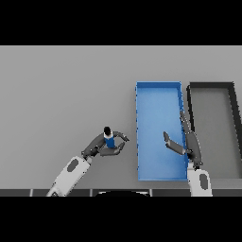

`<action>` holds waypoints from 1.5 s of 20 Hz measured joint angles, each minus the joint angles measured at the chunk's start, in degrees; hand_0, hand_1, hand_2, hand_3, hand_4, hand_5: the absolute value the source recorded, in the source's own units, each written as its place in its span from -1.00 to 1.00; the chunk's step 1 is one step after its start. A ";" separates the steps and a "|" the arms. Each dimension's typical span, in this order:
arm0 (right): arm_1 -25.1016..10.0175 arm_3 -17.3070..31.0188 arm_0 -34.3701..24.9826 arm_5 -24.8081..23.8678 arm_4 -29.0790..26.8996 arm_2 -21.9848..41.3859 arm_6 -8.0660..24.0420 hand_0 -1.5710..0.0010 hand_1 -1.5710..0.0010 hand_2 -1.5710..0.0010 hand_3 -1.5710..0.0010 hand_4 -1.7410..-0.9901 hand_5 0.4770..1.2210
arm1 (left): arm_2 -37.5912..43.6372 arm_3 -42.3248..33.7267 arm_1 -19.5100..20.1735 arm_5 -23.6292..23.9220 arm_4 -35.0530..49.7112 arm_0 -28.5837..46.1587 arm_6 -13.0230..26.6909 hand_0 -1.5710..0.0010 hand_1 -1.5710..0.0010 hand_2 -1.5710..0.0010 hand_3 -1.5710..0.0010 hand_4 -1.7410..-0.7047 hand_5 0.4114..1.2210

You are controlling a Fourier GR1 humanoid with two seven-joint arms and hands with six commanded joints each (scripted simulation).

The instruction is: Pick up the blue pipe and place it into the blue bin.

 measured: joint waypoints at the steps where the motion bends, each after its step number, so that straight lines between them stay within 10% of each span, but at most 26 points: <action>1: -0.18 0.21 -0.04 -0.25 0.23 -0.18 0.13 1.00 1.00 1.00 1.00 0.38 -0.51 | 0.40 -0.61 0.42 0.06 0.39 0.08 -0.45 -0.01 -0.17 -0.28 -0.31 -0.53 0.39; 9: 0.25 0.37 -1.41 0.49 -0.99 -0.14 1.57 1.00 1.00 1.00 1.00 0.40 -0.59 | -1.50 -2.05 -0.98 2.40 -2.55 0.63 -3.41 -0.83 -0.86 -0.88 -0.87 -0.50 0.90; 25: -1.24 -0.19 -0.17 0.01 0.44 -0.64 -0.35 1.00 1.00 1.00 1.00 0.59 -0.55 | -0.66 -15.49 -3.40 -1.16 -2.35 -4.30 3.91 -1.00 -1.00 -1.00 -1.00 -0.47 1.00; 30: 11.13 -10.20 17.94 -12.76 9.83 4.86 -3.85 1.00 1.00 1.00 1.00 0.47 -0.55 | -0.19 -15.55 -3.74 -2.10 -3.15 -3.00 3.72 -1.00 -1.00 -1.00 -1.00 -0.47 1.00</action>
